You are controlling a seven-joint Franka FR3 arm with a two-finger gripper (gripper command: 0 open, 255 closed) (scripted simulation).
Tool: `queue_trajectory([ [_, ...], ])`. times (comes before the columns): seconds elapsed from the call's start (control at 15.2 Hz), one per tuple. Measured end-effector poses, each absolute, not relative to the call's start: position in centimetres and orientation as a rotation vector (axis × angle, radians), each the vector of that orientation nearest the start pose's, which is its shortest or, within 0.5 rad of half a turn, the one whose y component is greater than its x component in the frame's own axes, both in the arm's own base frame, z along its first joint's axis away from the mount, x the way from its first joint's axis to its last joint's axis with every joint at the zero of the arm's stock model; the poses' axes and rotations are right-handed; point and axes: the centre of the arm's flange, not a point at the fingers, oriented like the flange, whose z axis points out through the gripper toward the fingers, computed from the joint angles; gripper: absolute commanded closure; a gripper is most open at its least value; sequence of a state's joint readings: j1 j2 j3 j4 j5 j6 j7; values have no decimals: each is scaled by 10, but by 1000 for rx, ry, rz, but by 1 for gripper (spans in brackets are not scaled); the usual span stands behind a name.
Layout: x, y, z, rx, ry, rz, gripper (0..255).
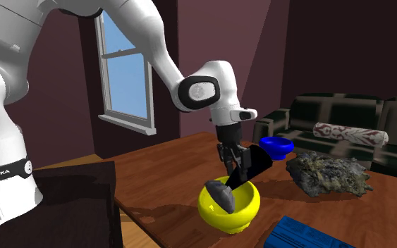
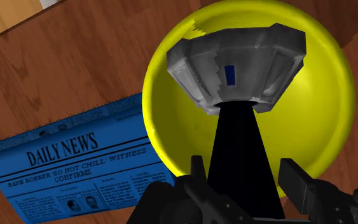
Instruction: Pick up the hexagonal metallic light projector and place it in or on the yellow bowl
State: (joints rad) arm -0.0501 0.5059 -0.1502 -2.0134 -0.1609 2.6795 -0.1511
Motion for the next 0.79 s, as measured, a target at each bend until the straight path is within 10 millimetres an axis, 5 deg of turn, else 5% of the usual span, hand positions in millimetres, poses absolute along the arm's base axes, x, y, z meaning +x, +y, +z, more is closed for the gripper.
queue_trajectory([
  [0.4,610,-115,214,-3308,-188,-219,255],
  [0.46,610,-115,214,-3308,-188,-220,0],
  [0.79,608,-116,210,-3308,-186,-198,0],
])
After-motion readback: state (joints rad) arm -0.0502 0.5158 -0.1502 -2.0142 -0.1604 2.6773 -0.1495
